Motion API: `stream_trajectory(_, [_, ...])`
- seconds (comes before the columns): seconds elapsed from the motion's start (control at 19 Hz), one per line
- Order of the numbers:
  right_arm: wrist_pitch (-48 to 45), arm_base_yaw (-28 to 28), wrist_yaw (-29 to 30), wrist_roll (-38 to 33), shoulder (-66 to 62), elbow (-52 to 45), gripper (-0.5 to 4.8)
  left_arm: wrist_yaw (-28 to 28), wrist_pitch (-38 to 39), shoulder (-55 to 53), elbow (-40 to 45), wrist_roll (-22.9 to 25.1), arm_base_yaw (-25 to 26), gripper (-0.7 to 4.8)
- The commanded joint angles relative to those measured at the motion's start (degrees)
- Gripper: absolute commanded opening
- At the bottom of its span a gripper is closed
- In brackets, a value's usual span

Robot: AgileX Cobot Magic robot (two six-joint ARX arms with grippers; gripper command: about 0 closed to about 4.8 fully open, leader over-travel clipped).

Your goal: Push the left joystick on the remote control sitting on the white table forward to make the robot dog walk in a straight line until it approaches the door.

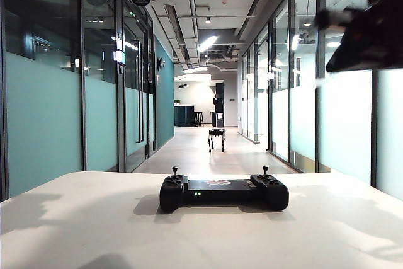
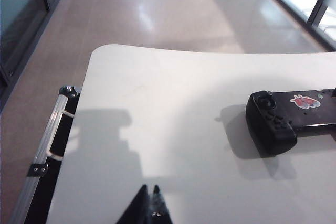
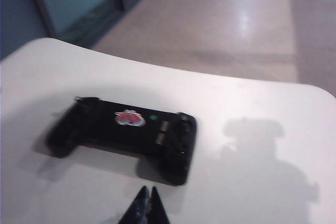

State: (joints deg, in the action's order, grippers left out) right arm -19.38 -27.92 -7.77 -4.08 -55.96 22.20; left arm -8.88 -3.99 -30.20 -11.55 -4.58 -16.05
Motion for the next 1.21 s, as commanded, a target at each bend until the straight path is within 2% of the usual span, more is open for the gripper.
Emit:
stream_trajectory(0.05, [-0.1, 0.0, 2.7, 1.7, 4.8, -3.3, -0.06, 0.1, -2.5, 7.1, 5.6, 0.0, 0.0, -0.05])
stream_trajectory(0.32, [2.6, 0.0, 5.2, 2.7, 12.7, -6.6, -0.06, 1.5, 3.3, 13.1, 8.1, -0.4, 0.0, -0.05])
stream_trajectory(0.53, [10.1, 0.0, 4.9, 2.9, 19.1, -7.0, -0.06, 1.4, 3.3, 13.1, 8.1, -0.4, 0.0, -0.05])
stream_trajectory(1.05, [10.9, 0.2, 3.1, 3.2, 33.3, -16.6, -0.06, 1.4, 3.3, 13.1, 8.1, -0.3, 0.0, -0.05])
stream_trajectory(1.21, [14.8, 1.3, 2.8, 5.6, 41.5, -19.8, -0.06, 1.4, 3.3, 13.1, 8.1, -0.3, 0.0, -0.05])
